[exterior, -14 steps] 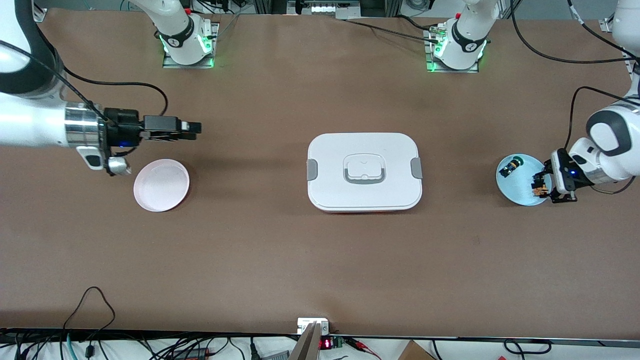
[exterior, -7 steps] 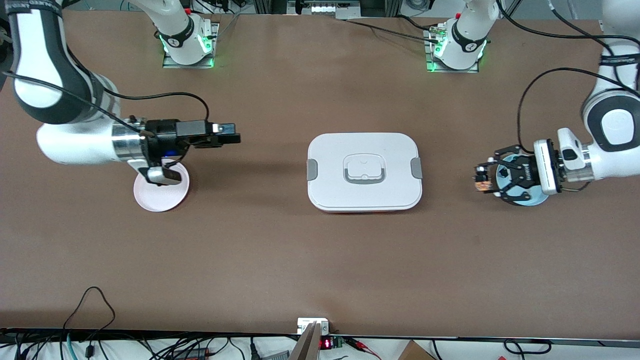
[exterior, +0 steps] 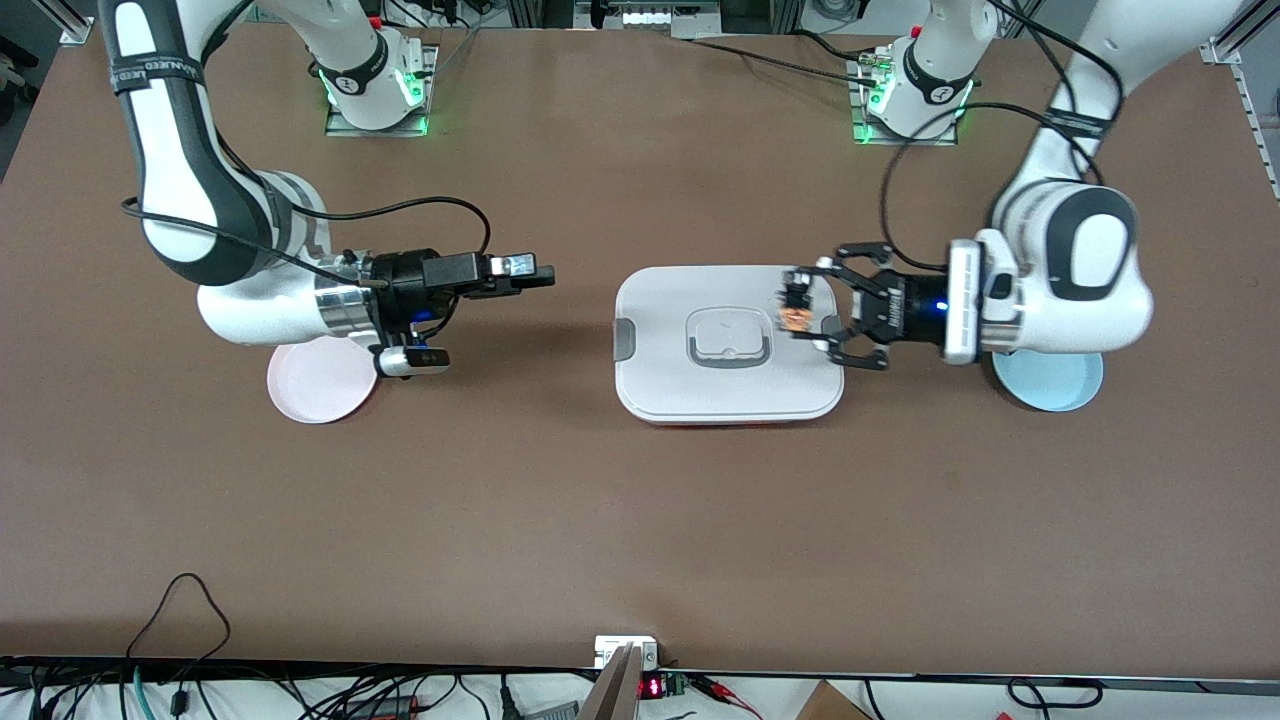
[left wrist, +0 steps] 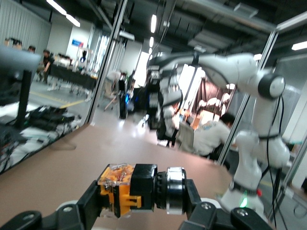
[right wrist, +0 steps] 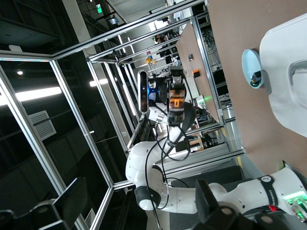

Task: Transfer orange switch to right arm and place
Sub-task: 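Carry the switch with the left gripper toward the right gripper while the right gripper approaches, then grasp the switch with the right gripper beside the left gripper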

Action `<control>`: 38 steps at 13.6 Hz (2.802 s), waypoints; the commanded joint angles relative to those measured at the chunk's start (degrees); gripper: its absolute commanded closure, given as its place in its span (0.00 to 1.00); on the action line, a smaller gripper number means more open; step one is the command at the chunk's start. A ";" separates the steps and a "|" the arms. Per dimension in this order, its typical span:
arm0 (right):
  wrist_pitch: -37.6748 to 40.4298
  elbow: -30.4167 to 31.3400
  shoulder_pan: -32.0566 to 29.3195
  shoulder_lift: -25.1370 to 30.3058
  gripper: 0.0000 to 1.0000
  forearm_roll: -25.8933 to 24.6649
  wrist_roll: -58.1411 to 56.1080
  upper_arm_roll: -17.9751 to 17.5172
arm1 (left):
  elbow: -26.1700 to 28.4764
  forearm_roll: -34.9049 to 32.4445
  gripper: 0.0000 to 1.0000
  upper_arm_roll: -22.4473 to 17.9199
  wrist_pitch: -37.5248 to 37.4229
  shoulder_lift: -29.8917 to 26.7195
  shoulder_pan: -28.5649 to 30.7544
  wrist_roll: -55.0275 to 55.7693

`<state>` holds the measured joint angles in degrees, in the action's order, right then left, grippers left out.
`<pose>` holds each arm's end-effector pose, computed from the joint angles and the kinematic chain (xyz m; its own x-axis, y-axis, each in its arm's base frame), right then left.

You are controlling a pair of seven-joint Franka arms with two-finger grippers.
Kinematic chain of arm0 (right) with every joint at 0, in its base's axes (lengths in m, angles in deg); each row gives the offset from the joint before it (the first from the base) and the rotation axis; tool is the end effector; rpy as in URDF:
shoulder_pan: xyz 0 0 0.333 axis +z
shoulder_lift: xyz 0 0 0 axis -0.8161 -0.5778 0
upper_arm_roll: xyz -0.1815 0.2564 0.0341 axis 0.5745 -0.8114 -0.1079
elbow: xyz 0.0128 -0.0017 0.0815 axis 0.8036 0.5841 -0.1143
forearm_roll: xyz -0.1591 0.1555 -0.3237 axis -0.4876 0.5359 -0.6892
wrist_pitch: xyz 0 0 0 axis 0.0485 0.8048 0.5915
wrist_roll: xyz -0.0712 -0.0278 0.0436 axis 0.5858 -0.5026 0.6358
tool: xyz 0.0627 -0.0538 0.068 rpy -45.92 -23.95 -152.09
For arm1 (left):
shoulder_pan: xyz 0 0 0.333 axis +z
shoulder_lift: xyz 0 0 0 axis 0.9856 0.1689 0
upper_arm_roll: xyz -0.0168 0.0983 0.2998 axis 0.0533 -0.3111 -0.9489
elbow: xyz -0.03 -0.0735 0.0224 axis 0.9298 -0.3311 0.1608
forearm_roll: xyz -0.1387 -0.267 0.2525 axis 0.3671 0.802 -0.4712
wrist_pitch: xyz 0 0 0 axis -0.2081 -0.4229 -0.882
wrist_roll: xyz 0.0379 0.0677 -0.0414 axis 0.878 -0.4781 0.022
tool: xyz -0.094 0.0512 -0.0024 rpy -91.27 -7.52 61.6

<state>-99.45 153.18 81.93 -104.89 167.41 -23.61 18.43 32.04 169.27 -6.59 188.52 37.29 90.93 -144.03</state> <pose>0.5898 0.2815 0.4160 0.9377 0.1350 -0.3202 -0.3298 0.0556 -0.9424 0.5870 -0.2071 0.3916 0.3291 -0.0050 0.9443 -0.9437 0.0323 0.3291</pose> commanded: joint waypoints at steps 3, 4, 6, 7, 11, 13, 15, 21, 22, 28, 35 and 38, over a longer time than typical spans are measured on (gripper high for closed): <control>-2.59 -2.21 2.91 -2.73 0.00 3.00 -2.47 0.30 | -2.17 8.34 1.00 8.12 13.46 0.18 -3.18 1.09; -3.38 -2.21 3.26 -2.73 0.00 3.00 -2.47 0.30 | -2.71 8.43 1.00 8.91 15.74 0.18 -4.14 3.01; -3.74 -2.21 3.27 -2.82 0.00 3.00 -2.47 -0.23 | -3.93 10.01 1.00 10.76 20.75 0.45 -5.38 4.17; -3.74 -2.21 3.36 -2.91 0.00 2.92 -2.47 -0.49 | -4.64 10.10 1.00 10.94 22.69 0.54 -5.99 4.17; -4.35 -2.56 3.10 -3.43 0.00 2.39 -2.65 -2.07 | -5.88 10.01 1.00 11.03 24.90 0.97 -7.40 5.84; -5.14 -2.73 3.00 -3.43 0.00 2.39 -2.65 -2.78 | -7.71 9.92 1.00 11.03 28.14 1.94 -9.24 6.37; -5.23 -3.87 2.92 -3.96 0.00 2.74 -2.30 -3.22 | -8.51 9.92 1.00 11.03 29.48 2.65 -10.12 6.46; -6.82 -5.72 2.39 -4.58 0.00 2.74 -1.86 -3.39 | -8.51 9.57 1.00 11.03 29.57 3.00 -10.21 6.37; -6.90 -6.16 2.39 -4.58 0.00 2.65 -1.86 -3.39 | -8.51 9.57 1.00 11.03 29.48 3.00 -10.21 6.37; -6.64 -9.32 2.48 -7.48 0.05 2.65 -2.47 -3.39 | -8.51 9.57 1.00 10.94 29.57 3.00 -10.12 6.37; -6.38 -9.41 2.39 -7.48 0.79 2.48 -7.21 -3.39 | -8.51 9.49 1.00 10.94 29.48 3.00 -10.12 6.37; -6.38 -9.50 2.30 -7.48 0.87 2.65 -10.38 -3.39 | -8.51 9.66 1.00 11.03 29.48 3.00 -10.21 6.37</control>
<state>-106.10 144.67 84.66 -111.78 169.45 -29.33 15.60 25.12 177.94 4.22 217.56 39.39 81.17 -139.02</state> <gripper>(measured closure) 0.643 0.282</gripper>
